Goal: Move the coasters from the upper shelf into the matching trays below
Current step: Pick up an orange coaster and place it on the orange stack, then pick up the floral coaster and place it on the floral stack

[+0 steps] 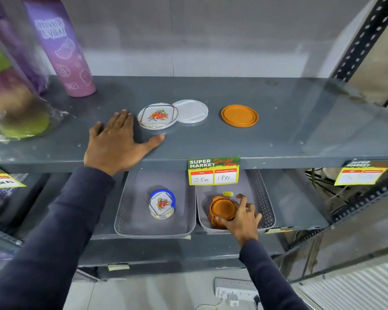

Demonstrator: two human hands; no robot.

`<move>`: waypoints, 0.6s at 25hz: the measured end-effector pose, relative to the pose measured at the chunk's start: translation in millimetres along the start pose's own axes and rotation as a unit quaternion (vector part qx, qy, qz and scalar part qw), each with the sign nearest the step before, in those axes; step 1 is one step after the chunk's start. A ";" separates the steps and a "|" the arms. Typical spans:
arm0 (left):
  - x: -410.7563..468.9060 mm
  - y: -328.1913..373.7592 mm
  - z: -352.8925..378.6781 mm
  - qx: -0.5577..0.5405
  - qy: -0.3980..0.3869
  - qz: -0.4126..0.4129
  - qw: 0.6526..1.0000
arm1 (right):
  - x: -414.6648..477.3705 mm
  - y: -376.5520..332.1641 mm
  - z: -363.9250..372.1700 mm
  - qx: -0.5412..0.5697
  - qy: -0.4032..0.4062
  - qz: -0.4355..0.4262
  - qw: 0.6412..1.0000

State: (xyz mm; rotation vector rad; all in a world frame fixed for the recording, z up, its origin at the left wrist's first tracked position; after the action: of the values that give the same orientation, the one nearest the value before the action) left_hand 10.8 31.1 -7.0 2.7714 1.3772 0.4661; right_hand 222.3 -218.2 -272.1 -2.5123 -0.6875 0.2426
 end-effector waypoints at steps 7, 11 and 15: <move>-0.7 -0.5 -0.5 0.001 -0.005 0.001 1.000 | 1.8 -1.3 -0.6 -0.013 -0.048 -0.025 0.998; -2.0 1.1 -1.5 -0.004 -0.005 -0.004 1.000 | -27.7 -19.7 -39.3 0.117 0.107 -0.144 0.977; -4.1 3.7 -0.3 -0.011 -0.002 -0.008 1.000 | -61.5 -68.7 -117.5 0.244 0.380 -0.383 0.806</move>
State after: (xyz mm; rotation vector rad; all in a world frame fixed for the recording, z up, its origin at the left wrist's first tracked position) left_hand 11.3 25.6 -7.3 2.7410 1.3846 0.4718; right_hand 175.6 -250.7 -134.0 -1.4596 -1.0313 -0.7471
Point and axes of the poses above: each hand's wrist, its own x-axis towards the middle knuckle, its own z-axis out of the palm, y = z × x, the point moved 1 cm from there along x, towards the middle knuckle, and after that the axes turned 1 degree about y, right-handed, at the moved point
